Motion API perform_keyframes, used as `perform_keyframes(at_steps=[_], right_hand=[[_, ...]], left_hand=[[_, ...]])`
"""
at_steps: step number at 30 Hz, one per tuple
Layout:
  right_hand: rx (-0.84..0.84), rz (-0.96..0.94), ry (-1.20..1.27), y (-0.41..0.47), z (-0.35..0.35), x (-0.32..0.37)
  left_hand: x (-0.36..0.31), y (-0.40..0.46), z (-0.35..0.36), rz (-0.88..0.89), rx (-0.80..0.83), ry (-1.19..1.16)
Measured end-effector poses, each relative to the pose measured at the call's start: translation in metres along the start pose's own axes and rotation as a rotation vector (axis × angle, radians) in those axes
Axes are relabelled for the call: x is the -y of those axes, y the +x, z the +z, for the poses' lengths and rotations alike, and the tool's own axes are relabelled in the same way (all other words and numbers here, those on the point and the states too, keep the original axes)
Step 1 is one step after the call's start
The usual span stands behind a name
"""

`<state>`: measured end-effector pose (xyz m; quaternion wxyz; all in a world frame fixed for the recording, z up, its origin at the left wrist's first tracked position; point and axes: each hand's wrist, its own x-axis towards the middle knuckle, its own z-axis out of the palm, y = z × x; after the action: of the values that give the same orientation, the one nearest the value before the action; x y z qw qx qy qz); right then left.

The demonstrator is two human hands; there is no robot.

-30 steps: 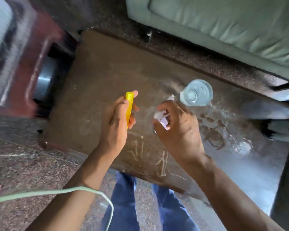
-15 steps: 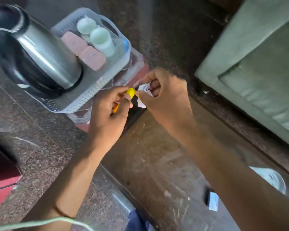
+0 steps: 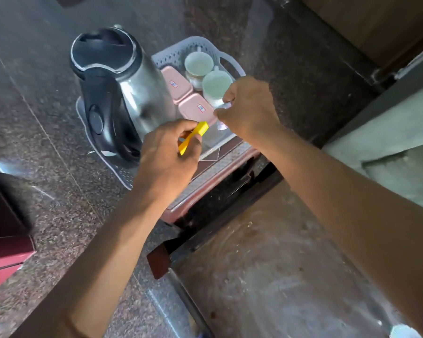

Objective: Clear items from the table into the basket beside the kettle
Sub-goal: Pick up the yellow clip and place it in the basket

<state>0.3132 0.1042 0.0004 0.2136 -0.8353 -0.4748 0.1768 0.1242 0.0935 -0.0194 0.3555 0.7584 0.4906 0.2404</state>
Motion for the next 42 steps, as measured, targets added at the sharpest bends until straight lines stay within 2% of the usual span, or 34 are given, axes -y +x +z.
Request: perform_keyframes(at_steps=[10,14,18,24,28,35,42], right_hand=[[0.109,-0.085,-0.447,0.026,0.027,-0.003],[0.147,-0.091,-0.461,0.026,0.021,-0.003],[0.101,-0.039,-0.431,0.022,0.002,0.006],[0.057,-0.068,-0.364,0.009,-0.024,0.000],[0.083,-0.113,-0.435,0.007,-0.015,-0.005],[0.111,-0.257,-0.754,0.005,0.002,-0.019],[0.147,-0.282,-0.788,0.006,-0.001,-0.023]], left_hand=[[0.011,0.012,0.006,0.007,0.084,0.052],[0.004,0.023,0.015,-0.030,0.136,0.142],[-0.003,0.030,0.023,-0.056,0.158,0.226],[-0.011,0.038,0.036,-0.168,0.176,0.186],[-0.014,0.043,0.042,-0.267,0.176,0.154],[-0.014,0.045,0.047,-0.349,0.205,0.139],[-0.013,0.039,0.048,-0.345,0.191,0.115]])
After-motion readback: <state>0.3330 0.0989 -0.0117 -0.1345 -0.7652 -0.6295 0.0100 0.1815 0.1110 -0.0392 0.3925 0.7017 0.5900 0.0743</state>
